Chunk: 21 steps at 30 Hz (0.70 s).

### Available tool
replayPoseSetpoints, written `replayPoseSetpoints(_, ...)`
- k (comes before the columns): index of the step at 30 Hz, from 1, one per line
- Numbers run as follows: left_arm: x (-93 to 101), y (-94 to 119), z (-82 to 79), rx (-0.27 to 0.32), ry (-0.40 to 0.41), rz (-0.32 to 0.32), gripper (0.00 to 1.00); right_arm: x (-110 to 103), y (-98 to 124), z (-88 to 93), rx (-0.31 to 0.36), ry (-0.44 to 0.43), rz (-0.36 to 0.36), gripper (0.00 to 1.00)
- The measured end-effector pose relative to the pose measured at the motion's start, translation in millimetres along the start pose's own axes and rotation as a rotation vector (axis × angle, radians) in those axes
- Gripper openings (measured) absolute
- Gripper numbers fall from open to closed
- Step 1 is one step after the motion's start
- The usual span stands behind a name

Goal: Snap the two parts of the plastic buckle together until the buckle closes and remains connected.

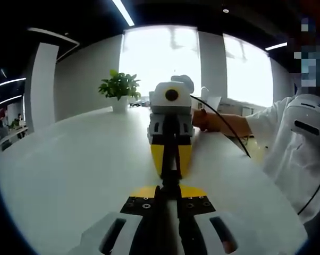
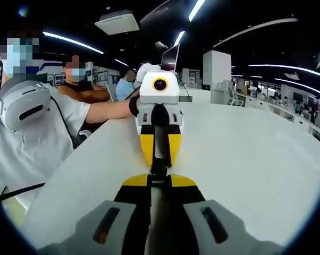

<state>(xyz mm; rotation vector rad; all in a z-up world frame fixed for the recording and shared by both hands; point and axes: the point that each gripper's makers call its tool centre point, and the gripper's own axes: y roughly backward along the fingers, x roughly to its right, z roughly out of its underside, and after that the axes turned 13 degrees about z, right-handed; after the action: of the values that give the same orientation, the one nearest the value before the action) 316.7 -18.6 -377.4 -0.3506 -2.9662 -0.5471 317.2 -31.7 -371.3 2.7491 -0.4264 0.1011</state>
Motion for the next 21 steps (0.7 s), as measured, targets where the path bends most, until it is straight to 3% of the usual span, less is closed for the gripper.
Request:
replayPoseSetpoints(20,-6.1,2.3,0.4,-0.004,0.019,-0.034,0.07,5.0,-7.4,-2.0,-0.007,0.010,0.056,0.06)
replayPoseSetpoints(21,-6.1,0.0,0.3,-0.002,0.024,-0.037,0.07,2.4,-7.0,5.0,-0.048,0.021,0.058,0.06)
